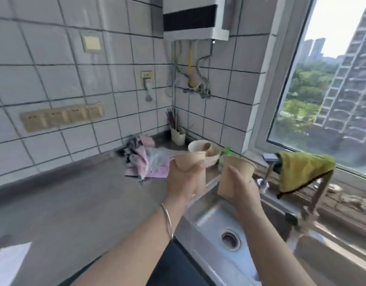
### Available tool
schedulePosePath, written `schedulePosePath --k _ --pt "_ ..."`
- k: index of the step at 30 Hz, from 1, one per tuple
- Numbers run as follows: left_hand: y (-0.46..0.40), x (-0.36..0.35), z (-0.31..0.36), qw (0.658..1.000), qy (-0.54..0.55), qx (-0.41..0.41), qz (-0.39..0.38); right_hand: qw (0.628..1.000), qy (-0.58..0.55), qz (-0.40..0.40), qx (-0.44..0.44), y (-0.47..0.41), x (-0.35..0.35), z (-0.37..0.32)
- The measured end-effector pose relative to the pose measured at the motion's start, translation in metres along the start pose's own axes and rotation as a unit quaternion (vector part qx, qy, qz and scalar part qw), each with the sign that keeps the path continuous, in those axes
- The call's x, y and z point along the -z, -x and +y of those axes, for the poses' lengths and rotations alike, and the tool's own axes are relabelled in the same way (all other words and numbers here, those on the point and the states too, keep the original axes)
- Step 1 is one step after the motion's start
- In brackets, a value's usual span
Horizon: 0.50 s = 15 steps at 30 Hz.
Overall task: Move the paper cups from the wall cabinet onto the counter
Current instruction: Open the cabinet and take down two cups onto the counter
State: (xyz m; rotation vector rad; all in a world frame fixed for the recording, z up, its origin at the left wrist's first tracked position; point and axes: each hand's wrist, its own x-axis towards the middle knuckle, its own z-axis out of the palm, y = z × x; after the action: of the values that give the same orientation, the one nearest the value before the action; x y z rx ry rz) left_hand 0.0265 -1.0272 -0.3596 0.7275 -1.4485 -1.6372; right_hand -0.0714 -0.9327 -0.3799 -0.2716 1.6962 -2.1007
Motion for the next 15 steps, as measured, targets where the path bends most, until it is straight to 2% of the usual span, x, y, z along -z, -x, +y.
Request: schedulePosePath --k 4,9,12,15 --pt "-0.044 0.078 0.002 0.991 0.017 -0.006 0.136 0.994 0.024 -0.106 -0.032 -0.026 -0.099 0.027" --pt "-0.072 0.171 0.006 0.958 -0.017 -0.006 0.287 0.969 0.060 -0.239 -0.032 -0.028 -0.210 0.065" --pt "-0.082 0.229 0.003 0.939 -0.019 0.000 0.344 0.949 0.084 -0.301 -0.045 -0.017 -0.273 0.092" --pt "-0.092 0.286 -0.004 0.923 -0.026 0.007 0.383 0.937 0.095 -0.326 -0.085 0.001 -0.334 0.122"
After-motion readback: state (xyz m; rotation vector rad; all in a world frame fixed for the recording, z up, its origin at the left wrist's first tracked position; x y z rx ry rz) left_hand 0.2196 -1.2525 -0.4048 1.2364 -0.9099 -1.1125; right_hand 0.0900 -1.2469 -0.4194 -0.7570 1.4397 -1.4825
